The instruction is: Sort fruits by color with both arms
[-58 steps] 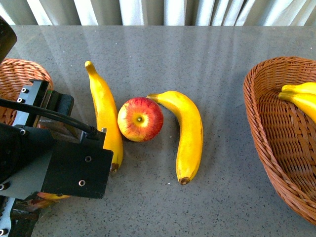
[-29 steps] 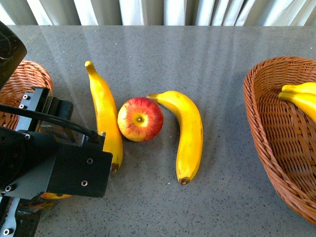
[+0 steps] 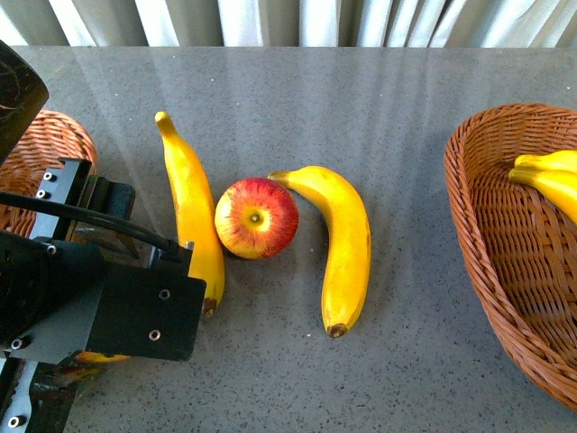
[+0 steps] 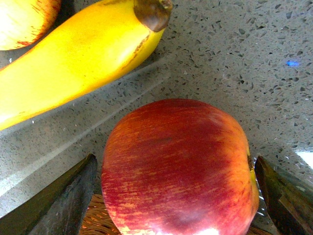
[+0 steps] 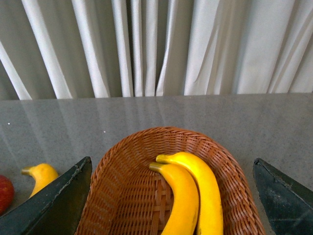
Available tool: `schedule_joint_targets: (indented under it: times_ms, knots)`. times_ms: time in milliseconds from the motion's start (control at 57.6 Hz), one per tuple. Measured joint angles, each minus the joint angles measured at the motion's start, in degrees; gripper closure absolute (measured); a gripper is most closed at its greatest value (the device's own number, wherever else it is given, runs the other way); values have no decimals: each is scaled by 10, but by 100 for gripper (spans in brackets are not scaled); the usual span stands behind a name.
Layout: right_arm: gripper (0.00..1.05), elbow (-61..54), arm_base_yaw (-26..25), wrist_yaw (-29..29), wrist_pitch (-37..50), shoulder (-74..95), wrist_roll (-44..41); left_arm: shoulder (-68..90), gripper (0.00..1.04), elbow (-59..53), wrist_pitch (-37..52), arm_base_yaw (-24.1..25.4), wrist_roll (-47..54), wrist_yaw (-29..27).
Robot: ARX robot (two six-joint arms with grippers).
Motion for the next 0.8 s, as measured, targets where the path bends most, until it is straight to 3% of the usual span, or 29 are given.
schedule_joint_targets:
  times_ms: [35, 156, 399, 607, 798]
  knots:
    - [9, 0, 0, 0, 0, 0, 0, 0, 24, -1, 0, 0, 1, 0]
    - [9, 0, 0, 0, 0, 0, 0, -4, 33, -2, -4, -1, 3, 2]
    - [9, 0, 0, 0, 0, 0, 0, -37, 41, -16, -24, -14, 7, 18]
    - [9, 0, 0, 0, 0, 0, 0, -112, 42, -16, -71, -31, -7, 75]
    - [9, 0, 0, 0, 0, 0, 0, -169, 43, 10, -107, -18, -23, 112]
